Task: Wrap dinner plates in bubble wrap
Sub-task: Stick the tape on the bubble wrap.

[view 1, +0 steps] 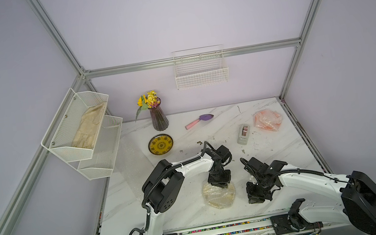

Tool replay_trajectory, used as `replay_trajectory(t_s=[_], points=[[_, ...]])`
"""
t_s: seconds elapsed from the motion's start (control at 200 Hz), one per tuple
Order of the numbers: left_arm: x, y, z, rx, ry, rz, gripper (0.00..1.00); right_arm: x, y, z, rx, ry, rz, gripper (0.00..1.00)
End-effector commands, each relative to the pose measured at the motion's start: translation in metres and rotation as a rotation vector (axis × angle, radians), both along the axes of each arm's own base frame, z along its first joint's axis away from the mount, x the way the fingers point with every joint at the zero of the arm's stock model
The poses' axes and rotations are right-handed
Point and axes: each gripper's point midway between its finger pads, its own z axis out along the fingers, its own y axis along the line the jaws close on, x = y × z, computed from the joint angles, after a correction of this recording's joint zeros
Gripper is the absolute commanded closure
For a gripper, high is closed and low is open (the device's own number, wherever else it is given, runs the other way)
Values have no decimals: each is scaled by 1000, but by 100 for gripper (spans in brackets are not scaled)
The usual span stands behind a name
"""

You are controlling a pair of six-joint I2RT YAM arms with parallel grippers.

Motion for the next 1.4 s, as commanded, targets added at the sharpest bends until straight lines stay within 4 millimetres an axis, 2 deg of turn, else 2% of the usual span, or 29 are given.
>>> replay_trajectory(t_s=[0.0,0.09,0.21,0.275,0.41,0.545,0.61,0.775,1.035,1.23,1.275,1.395], points=[[-39,105,-84,476,90,-41,82,9,-26,18,-141,-71,-16,82],[-39,104,-84,473,90,-41,82,19,-19,37,-110,-118,-28,81],[-39,103,-84,466,90,-39,82,35,23,54,117,-156,-100,77],[-39,102,-84,464,88,-39,82,46,39,49,213,-173,-182,74],[-39,102,-84,458,89,-34,82,65,53,32,297,-214,-282,66],[-39,101,-83,451,90,-33,82,76,64,22,356,-227,-328,66],[-39,101,-83,451,90,-31,82,73,64,11,351,-208,-344,65],[-40,100,-84,449,94,-31,82,70,68,-2,373,-171,-367,65],[-39,100,-83,448,94,-25,82,55,77,-13,381,-103,-357,73],[-36,98,-78,433,77,-11,82,37,63,-30,302,-50,-373,79],[-34,96,-75,423,65,-4,82,35,57,-31,279,-67,-372,85],[-21,79,-54,320,24,36,80,36,48,-32,272,-108,-390,94]])
